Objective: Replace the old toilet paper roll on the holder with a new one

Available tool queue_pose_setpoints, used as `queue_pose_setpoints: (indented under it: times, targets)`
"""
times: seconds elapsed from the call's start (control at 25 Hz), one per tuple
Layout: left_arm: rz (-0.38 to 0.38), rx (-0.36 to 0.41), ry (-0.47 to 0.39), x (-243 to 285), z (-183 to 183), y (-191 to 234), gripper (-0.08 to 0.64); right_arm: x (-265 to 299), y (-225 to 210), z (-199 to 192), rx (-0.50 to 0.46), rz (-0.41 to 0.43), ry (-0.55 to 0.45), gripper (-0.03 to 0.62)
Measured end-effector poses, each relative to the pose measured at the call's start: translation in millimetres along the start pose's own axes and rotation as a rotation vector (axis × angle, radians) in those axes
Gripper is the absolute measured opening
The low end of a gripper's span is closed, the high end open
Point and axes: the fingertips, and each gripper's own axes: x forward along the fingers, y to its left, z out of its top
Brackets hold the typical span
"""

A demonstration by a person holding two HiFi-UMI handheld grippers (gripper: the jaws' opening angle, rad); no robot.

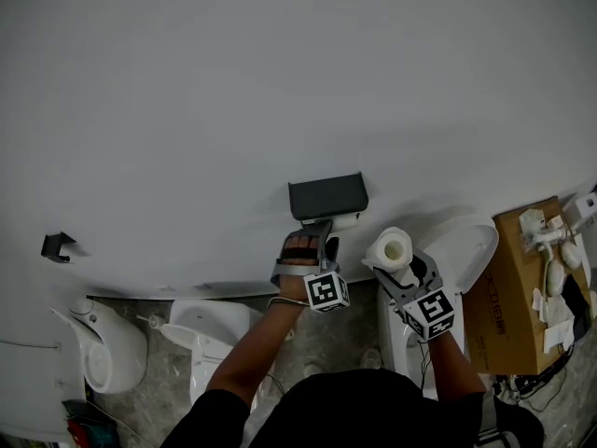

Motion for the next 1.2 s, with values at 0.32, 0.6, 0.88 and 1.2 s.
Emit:
queue_pose_setpoints:
  times: [0.32,0.6,0.88,1.2]
  targets:
    - [0.016,0.018,0.053,13,-9,-3,0.209,-6,-3,0,-0.008,0.0,-0.001,0.272]
    - [0.031,0.029,0.059,14,-8,1,0.181,-9,-6,-1,0.0,-0.008,-0.004,0.272]
    - [0.037,0.007,0.034,10,0,2,0.181,-14,-6,-2,0.001,-0.01,-0.007,0.272]
    - [0.049,0.04,0.0,19,23,3,0.181,-29,-14,-6,0.003,-0.038,0.0,0.272]
